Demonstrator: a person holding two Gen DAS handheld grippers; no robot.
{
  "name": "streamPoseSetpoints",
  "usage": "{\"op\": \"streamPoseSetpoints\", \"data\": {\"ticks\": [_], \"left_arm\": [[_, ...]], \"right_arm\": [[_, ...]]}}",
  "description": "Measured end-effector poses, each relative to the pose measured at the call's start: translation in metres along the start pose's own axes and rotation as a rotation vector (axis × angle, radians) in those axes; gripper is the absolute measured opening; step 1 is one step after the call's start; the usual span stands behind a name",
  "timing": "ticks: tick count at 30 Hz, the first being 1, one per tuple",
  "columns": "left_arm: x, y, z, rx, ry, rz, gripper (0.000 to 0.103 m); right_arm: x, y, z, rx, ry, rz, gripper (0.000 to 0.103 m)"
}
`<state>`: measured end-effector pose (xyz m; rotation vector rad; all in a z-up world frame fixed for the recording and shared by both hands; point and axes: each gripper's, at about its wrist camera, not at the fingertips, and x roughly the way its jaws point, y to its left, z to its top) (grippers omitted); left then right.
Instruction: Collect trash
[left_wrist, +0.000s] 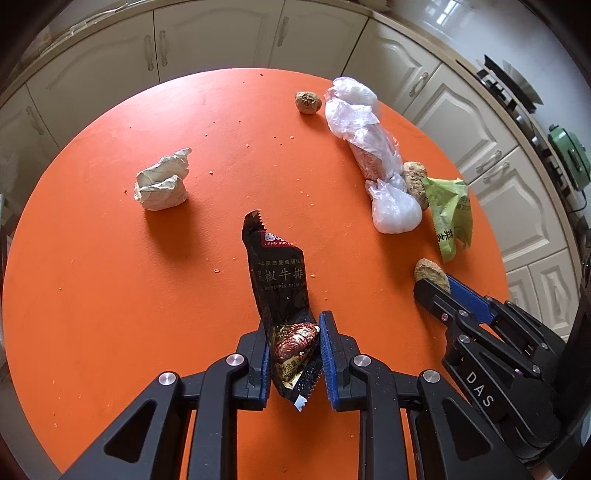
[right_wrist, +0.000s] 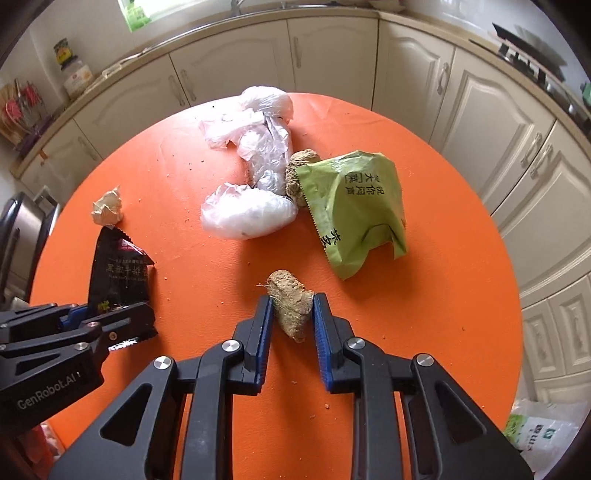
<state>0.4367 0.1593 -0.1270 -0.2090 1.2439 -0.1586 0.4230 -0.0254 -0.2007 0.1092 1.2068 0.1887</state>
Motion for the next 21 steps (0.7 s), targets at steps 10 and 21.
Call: {"op": "streamPoseSetpoints", "data": {"ticks": [10,21], "left_arm": [[-0.016,-0.018,-0.007,0.05,-0.036,0.012,0.018],[-0.038,-0.067,-0.025,0.13,-0.052,-0.005,0.018]], "right_arm": [[-0.028,-0.027,-0.009,0.087,-0.029,0.013,0.019],[-0.079,-0.059,-0.035,0.176,-0.102,0.011,0.019]]}}
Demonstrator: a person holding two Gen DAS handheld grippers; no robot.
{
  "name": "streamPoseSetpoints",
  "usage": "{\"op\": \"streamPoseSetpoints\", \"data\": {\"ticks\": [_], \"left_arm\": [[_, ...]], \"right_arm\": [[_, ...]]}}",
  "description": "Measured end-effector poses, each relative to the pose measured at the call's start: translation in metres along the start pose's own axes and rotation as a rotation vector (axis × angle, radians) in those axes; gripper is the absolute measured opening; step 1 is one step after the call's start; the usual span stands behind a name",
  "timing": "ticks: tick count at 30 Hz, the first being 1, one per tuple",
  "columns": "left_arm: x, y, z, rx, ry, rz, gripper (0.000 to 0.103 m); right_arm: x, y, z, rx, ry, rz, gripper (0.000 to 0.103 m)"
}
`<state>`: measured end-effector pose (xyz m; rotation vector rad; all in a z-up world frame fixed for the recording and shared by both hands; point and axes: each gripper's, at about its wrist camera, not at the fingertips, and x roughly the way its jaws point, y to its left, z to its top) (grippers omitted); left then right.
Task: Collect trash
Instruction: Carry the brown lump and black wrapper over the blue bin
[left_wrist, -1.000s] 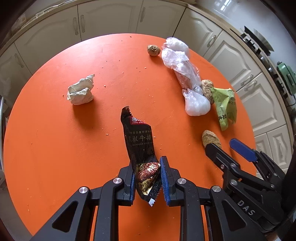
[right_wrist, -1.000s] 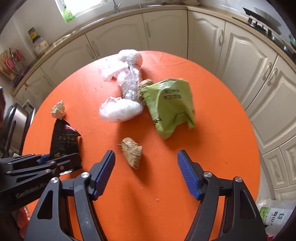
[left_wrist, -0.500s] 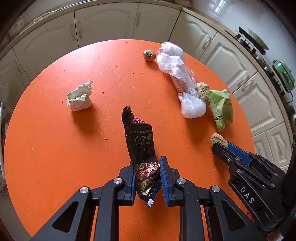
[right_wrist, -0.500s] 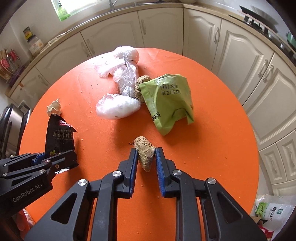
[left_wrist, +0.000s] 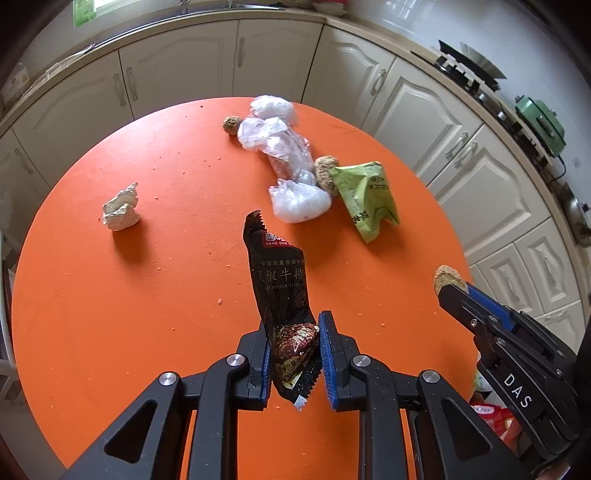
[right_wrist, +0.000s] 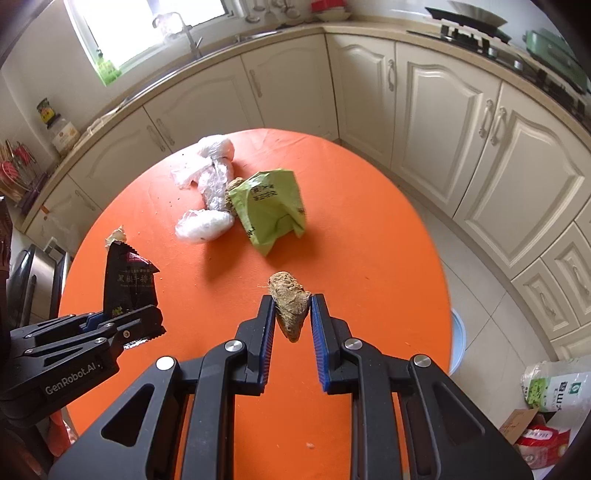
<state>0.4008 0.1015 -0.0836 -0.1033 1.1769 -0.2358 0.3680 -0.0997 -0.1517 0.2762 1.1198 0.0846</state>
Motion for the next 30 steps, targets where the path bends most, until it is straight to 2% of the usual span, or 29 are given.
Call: {"op": "streamPoseSetpoints", "data": {"ticks": [7,16,23,30], "left_arm": [[-0.007,-0.05,-0.013,0.076,0.006,-0.01,0.018],[-0.002,-0.129,-0.021,0.191,0.009,-0.011,0.018],[0.028,-0.193,-0.021,0.277,0.053,-0.015,0.018],[0.067,-0.25,-0.002,0.359,0.095,-0.018,0.019]], "right_arm": [[-0.035,-0.043,-0.019,0.088,-0.052,-0.003,0.019],[-0.067,-0.118,-0.045,0.222,-0.096,-0.024,0.019],[-0.079,-0.174,-0.063,0.308,-0.101,-0.052,0.019],[-0.085,-0.234,-0.075,0.415,-0.098,-0.087,0.019]]}}
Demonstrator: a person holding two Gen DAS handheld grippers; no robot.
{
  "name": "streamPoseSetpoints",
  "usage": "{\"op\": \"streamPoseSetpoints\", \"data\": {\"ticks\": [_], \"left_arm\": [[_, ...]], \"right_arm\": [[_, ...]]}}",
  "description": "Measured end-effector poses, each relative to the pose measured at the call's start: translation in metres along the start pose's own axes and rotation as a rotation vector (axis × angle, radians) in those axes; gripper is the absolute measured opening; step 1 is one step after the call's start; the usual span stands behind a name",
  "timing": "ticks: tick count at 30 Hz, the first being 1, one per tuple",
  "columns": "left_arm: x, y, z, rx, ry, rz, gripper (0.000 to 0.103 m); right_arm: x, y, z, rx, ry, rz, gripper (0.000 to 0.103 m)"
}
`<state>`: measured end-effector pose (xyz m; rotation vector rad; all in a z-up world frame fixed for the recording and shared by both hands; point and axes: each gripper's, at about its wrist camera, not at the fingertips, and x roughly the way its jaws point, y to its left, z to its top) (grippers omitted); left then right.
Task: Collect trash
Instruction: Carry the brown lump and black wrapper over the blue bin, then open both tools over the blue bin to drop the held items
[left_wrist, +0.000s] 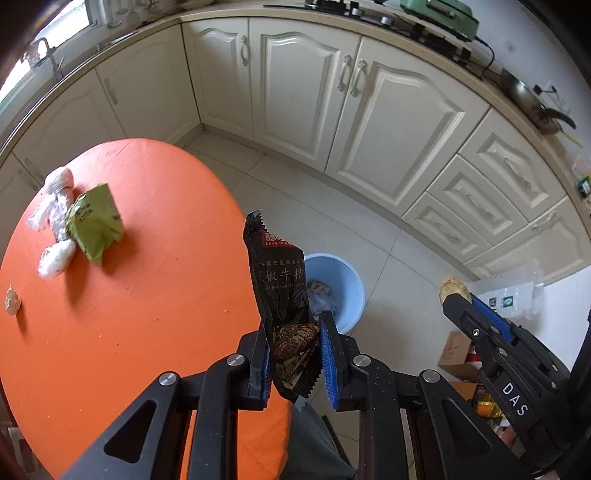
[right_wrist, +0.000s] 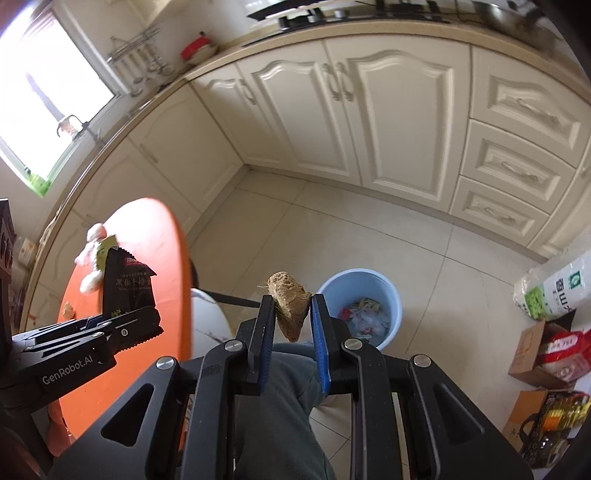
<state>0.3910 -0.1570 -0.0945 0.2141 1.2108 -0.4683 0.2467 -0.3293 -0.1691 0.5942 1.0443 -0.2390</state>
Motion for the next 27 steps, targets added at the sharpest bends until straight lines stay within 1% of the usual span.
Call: {"op": "streamPoseSetpoints", "data": {"ticks": [3,7,10,11,13,14,15,18,22,25,27], "left_arm": [[0.021,-0.02,0.017,0.038,0.019,0.001,0.019],[0.048,-0.047,0.042,0.102,0.028,0.054,0.019],[0.064,-0.067,0.055,0.131,0.039,0.054,0.021],[0.07,-0.072,0.059,0.138,0.043,0.066,0.025],[0.079,-0.08,0.067,0.147,0.048,0.102,0.039],[0.083,-0.082,0.07,0.143,0.049,0.106,0.055],[0.087,-0.085,0.071,0.139,0.046,0.103,0.061],[0.096,-0.09,0.074,0.14,0.044,0.105,0.061],[0.102,-0.083,0.075,0.129,0.059,0.117,0.061],[0.102,-0.073,0.076,0.111,0.061,0.134,0.061],[0.101,-0.069,0.077,0.104,0.062,0.14,0.061]], "right_arm": [[0.0,-0.022,0.005,0.038,-0.003,-0.02,0.019],[0.005,-0.049,0.011,0.092,0.002,-0.052,0.019],[0.011,-0.066,0.014,0.13,0.012,-0.069,0.019],[0.014,-0.072,0.014,0.144,0.016,-0.074,0.019],[0.018,-0.079,0.016,0.16,0.024,-0.081,0.019],[0.02,-0.082,0.017,0.165,0.027,-0.083,0.019],[0.022,-0.084,0.017,0.168,0.031,-0.084,0.019],[0.027,-0.086,0.019,0.171,0.039,-0.09,0.019],[0.037,-0.083,0.023,0.162,0.057,-0.087,0.019],[0.045,-0.076,0.027,0.144,0.067,-0.071,0.02],[0.048,-0.07,0.031,0.14,0.07,-0.045,0.023]]}}
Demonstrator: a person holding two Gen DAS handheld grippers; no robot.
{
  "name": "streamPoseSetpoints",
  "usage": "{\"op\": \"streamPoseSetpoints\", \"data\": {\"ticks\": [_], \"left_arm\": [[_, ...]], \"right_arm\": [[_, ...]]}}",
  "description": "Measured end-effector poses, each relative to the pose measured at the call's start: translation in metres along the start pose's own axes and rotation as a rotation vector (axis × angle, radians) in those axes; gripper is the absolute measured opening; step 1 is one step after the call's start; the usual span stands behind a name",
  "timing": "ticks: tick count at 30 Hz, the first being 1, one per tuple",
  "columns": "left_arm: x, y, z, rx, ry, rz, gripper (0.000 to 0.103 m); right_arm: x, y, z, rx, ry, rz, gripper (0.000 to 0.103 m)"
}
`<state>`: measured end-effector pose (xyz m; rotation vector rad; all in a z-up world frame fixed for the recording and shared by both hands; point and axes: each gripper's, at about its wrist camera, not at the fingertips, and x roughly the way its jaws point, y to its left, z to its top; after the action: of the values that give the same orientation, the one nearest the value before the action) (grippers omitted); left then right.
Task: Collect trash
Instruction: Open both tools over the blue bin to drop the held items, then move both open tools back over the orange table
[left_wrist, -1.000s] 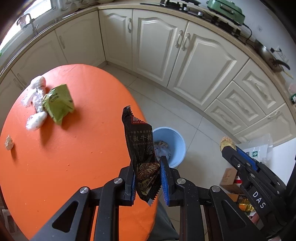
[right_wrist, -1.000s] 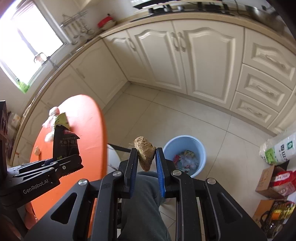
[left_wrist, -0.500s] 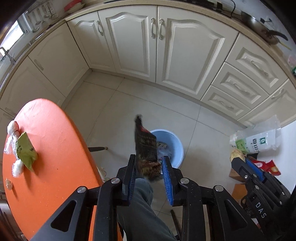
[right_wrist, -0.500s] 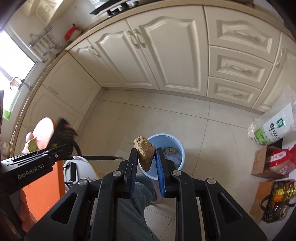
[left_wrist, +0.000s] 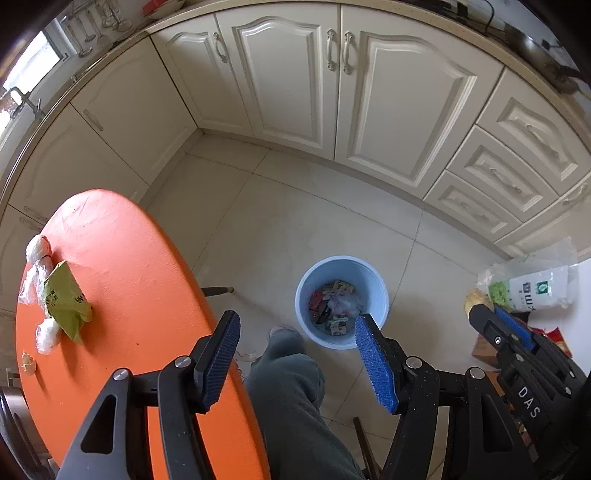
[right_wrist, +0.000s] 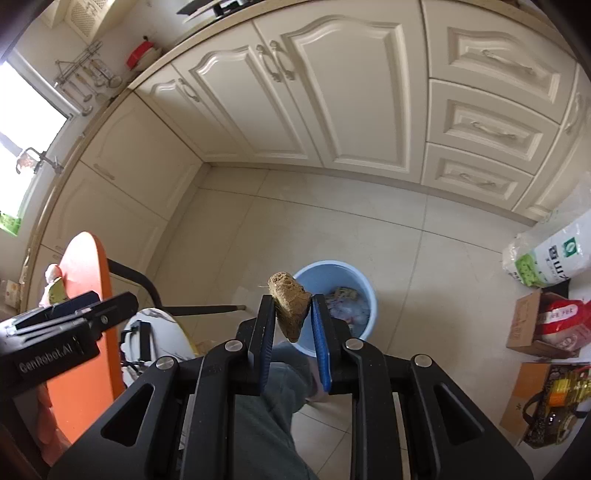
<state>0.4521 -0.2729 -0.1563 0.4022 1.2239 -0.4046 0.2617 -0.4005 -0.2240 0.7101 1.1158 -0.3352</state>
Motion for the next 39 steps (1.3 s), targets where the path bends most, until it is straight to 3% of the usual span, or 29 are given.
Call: {"op": "streamPoseSetpoints", "data": {"ticks": [3,5,7,24,39], "left_arm": [[-0.004,0.01,0.0,-0.02,-0.009,-0.001,0.061],[-0.005,0.016,0.002,-0.036,-0.012,0.001,0.061],[-0.01,0.024,-0.003,-0.045,-0.017,-0.002,0.061],[-0.04,0.049,-0.029,-0.049,-0.029,-0.034,0.061],[-0.103,0.115,-0.108,-0.161,-0.108,-0.031,0.062]], "right_arm": [[0.0,0.01,0.006,-0.009,0.002,0.007,0.03],[-0.002,0.015,0.009,0.005,0.005,0.003,0.077],[-0.008,0.018,0.009,0.008,-0.033,-0.005,0.089],[-0.028,0.025,-0.001,0.017,-0.038,-0.049,0.089],[-0.057,0.093,-0.044,-0.107,-0.058,-0.014,0.092]]}}
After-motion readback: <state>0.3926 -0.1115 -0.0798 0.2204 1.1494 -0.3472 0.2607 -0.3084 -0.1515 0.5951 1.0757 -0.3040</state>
